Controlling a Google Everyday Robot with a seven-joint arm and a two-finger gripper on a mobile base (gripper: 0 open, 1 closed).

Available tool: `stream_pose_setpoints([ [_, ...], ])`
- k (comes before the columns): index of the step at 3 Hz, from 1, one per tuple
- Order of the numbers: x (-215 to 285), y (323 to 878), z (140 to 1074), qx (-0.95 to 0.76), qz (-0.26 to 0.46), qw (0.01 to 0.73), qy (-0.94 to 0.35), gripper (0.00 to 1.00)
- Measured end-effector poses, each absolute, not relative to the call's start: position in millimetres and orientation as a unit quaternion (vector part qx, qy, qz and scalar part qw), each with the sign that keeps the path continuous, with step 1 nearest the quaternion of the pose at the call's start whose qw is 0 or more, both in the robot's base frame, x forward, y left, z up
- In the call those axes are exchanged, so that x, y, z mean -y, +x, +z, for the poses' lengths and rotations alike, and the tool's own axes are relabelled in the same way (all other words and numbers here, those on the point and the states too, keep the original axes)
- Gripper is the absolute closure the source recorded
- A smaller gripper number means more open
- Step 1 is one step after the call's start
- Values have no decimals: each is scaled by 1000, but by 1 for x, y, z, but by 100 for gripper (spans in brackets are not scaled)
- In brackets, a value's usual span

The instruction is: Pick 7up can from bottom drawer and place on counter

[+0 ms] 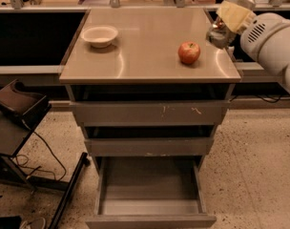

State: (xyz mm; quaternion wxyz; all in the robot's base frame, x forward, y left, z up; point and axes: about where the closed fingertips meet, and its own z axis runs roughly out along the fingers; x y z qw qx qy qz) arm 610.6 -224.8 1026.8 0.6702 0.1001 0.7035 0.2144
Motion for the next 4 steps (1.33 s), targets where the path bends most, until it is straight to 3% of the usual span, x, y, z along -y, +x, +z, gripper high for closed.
stream_pose_setpoints([
  [2,194,704,991,-691,221,681,104,100],
  [4,177,771,942,-723,154,671,58,100],
])
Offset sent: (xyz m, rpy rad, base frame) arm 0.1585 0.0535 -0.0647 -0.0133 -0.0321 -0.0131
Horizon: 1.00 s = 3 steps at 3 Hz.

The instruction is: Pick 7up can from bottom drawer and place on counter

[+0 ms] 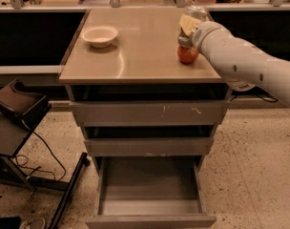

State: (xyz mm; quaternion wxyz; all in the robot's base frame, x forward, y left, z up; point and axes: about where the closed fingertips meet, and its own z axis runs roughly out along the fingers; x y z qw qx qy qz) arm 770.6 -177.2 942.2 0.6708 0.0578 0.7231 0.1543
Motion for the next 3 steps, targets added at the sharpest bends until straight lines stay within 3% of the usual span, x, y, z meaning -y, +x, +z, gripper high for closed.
stream_pose_setpoints([
  [3,131,834,1011,-690,143,710,15,100],
])
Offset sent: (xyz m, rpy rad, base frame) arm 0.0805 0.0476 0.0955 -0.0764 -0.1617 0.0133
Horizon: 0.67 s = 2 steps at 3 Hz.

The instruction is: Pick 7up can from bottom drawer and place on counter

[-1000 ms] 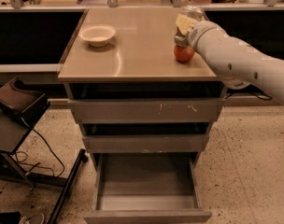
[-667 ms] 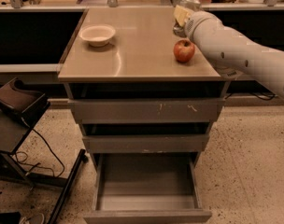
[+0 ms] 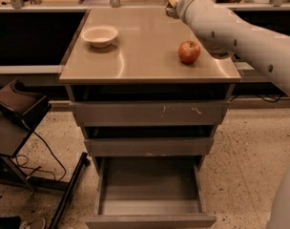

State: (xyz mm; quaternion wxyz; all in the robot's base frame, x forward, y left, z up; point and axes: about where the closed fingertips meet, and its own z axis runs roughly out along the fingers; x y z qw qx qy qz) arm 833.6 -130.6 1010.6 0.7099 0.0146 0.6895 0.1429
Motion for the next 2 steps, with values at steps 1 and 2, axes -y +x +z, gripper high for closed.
stream_pose_setpoints([
  [1,132,834,996,-708,140,692,4,100],
  [2,142,809,953,-750,159,642,-3,100],
])
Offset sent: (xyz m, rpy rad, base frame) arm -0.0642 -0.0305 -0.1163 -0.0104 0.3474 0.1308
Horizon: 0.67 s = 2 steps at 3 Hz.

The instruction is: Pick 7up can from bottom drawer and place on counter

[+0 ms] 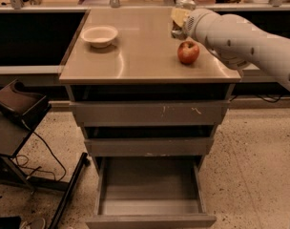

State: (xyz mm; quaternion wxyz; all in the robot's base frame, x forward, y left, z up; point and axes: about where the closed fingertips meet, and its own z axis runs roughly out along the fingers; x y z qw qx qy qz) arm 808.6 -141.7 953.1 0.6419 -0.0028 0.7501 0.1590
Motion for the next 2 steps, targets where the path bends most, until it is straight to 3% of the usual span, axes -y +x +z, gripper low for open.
stream_pose_setpoints([
  [1,149,780,932,-772,177,611,-18,100],
  [2,149,779,934,-772,179,610,-18,81],
])
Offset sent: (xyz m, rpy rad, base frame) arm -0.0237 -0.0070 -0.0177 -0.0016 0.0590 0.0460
